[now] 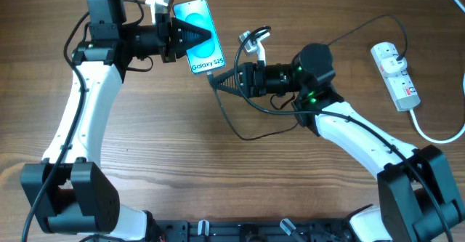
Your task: Plug charger to phone and switch on socket
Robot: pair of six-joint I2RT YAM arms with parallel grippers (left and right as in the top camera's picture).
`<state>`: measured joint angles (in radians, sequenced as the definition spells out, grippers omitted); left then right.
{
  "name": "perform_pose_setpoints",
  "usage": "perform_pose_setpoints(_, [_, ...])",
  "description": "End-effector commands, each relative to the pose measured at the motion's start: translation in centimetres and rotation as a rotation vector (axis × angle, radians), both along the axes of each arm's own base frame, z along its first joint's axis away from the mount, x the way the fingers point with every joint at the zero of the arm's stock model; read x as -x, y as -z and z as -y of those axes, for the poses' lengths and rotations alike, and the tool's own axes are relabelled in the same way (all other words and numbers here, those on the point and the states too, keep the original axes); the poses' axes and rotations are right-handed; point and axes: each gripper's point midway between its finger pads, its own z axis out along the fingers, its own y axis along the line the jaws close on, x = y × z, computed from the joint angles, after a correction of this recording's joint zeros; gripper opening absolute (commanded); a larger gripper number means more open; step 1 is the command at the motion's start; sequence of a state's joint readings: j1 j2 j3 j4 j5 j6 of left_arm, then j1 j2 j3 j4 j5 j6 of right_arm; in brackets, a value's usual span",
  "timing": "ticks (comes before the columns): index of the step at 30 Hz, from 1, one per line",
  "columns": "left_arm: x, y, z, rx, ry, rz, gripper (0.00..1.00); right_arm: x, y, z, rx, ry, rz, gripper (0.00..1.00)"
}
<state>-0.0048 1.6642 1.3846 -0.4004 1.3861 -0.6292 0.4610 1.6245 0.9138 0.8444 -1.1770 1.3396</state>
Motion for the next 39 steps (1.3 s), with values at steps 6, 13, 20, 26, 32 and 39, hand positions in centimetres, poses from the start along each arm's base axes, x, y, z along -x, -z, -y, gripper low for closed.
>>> perform_pose_setpoints(6, [0.6, -1.0, 0.1, 0.023, 0.035, 0.055, 0.04, 0.0, -1.3, 0.1, -0.020, 0.002, 0.018, 0.04])
perform_pose_setpoints(13, [0.9, -1.2, 0.1, 0.035, 0.049, 0.055, 0.04, -1.0, -1.4, 0.6, -0.024, 0.049, 0.009, 0.04])
perform_pose_setpoints(20, [0.9, -1.2, 0.1, 0.035, 0.049, 0.055, 0.04, -2.1, -1.4, 1.5, -0.024, 0.082, -0.007, 0.04])
perform_pose_setpoints(26, [1.3, -1.2, 1.1, 0.035, 0.076, 0.054, 0.04, -2.7, -1.5, 1.5, -0.031, 0.122, -0.013, 0.04])
perform_pose_setpoints(32, [1.1, -0.7, 1.5, 0.013, 0.058, 0.045, 0.04, -2.8, -1.5, 1.5, -0.032, 0.127, -0.013, 0.04])
perform_pose_setpoints(39, [0.9, -0.1, 1.4, -0.009, 0.032, 0.005, 0.04, -4.0, -1.7, 1.6, -0.043, 0.195, -0.015, 0.04])
